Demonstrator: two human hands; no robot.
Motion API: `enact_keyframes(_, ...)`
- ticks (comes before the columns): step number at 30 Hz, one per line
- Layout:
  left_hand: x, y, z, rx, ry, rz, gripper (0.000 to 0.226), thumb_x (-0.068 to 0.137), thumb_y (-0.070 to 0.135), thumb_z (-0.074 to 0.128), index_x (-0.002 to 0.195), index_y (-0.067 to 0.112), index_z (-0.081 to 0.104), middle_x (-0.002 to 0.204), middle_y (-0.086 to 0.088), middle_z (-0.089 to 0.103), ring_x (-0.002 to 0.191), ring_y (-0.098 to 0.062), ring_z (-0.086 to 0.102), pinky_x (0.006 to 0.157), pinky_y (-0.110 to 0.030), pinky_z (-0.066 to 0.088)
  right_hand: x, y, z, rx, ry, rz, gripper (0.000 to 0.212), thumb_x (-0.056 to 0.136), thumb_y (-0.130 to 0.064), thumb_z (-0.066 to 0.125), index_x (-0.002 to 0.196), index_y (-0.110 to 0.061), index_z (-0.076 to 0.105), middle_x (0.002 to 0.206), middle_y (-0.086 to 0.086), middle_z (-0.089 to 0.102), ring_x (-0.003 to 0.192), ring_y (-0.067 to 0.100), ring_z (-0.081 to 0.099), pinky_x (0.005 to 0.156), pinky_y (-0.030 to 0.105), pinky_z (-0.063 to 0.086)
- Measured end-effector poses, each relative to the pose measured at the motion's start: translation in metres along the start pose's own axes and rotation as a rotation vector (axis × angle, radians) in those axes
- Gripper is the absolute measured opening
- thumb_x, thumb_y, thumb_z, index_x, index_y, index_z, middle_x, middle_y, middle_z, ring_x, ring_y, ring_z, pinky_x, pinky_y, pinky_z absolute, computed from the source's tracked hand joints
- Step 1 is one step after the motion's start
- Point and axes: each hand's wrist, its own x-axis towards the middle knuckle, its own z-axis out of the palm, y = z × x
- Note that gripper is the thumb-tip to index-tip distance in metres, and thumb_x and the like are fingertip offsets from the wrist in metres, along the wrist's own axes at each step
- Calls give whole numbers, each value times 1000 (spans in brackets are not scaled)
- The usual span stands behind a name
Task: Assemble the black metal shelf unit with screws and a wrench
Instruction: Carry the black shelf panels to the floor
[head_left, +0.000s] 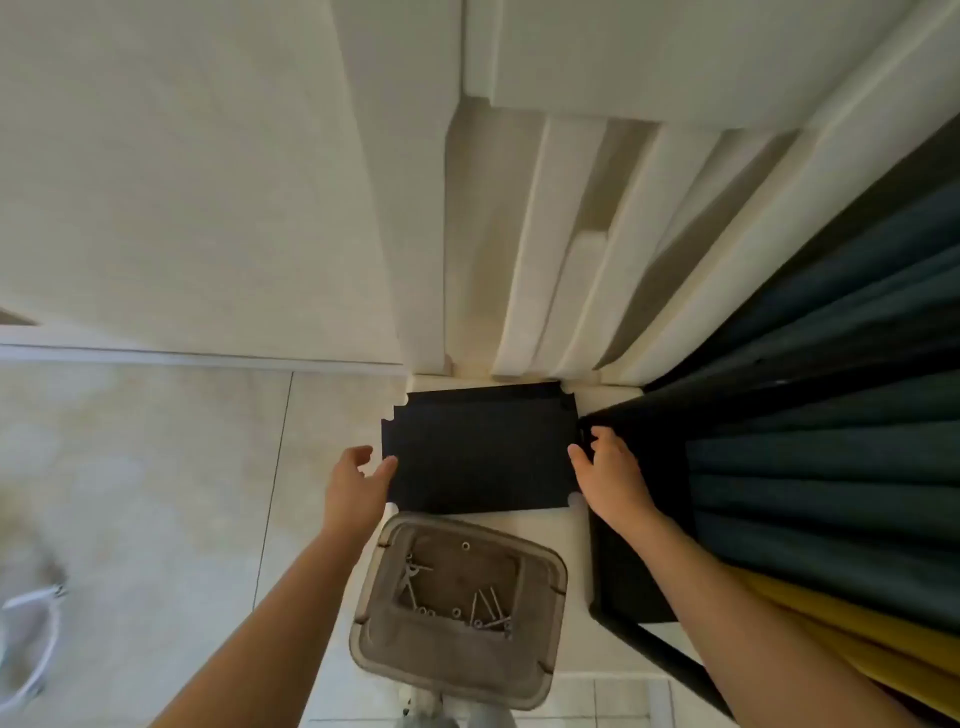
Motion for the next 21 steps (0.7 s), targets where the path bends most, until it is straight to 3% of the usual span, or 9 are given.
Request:
enact_keyframes(10,68,-28,36,-128,-102,-204,68,97,29,66,152,6,32,154,-16,42,136,-37,46,112,-51,41,48,18,41,108,-58,186,58,99,-31,55,148,-6,35,146,15,45,132,31,47,104,39,44)
enact_keyframes(18,92,-40,48,-203,-176,-267,53,98,33,64,140,7,47,134,-16,60,112,-32,60,98,-45,51,54,13,59,-7,16,179,57,97,-26,60,143,-1,39,137,20,50,122,34,54,94,39,50)
enact_keyframes(21,96,-43,47,-252,-166,-291,52,96,33,66,138,8,48,128,-15,62,111,-34,62,98,-48,53,55,6,62,-8,22,199,57,96,-24,62,142,-1,40,136,20,51,119,33,56,84,32,48)
